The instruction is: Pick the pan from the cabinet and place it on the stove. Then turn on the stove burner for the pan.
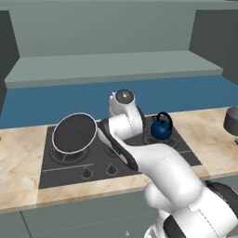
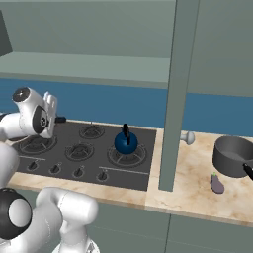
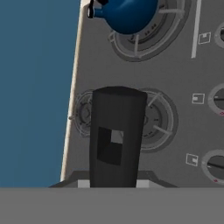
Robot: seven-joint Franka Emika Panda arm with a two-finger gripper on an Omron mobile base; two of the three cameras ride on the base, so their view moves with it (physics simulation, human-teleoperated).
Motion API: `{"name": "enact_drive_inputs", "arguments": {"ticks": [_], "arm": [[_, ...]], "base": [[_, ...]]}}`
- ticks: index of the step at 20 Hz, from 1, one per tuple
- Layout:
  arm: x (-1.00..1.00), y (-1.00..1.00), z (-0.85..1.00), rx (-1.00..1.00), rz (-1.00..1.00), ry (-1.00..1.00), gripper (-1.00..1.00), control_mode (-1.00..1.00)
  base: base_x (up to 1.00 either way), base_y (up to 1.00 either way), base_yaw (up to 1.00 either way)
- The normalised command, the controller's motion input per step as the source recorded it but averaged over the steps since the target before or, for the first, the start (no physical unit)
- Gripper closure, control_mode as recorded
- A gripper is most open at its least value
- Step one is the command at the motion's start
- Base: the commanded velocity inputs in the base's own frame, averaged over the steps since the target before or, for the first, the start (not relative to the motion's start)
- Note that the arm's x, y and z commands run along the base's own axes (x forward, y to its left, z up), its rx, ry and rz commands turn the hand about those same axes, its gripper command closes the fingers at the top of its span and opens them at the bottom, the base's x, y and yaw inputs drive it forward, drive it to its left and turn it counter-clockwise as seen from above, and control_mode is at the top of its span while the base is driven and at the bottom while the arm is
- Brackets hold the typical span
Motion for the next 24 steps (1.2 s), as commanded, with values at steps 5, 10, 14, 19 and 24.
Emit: {"name": "enact_drive_inputs", "arguments": {"ticks": [5, 10, 14, 19, 24], "arm": [[0.10, 0.05, -0.25, 0.00, -0.02, 0.01, 1.00, -1.00], [0.11, 0.05, -0.24, 0.00, -0.02, 0.01, 1.00, -1.00], [0.11, 0.05, -0.23, 0.00, -0.02, 0.01, 1.00, -1.00], [0.12, 0.06, -0.21, 0.00, -0.02, 0.02, 1.00, -1.00], [0.13, 0.10, -0.20, 0.00, -0.02, 0.03, 1.00, -1.00]], "base": [[0.00, 0.00, 0.00], [0.00, 0.00, 0.00], [0.00, 0.00, 0.00], [0.00, 0.00, 0.00], [0.00, 0.00, 0.00]]}}
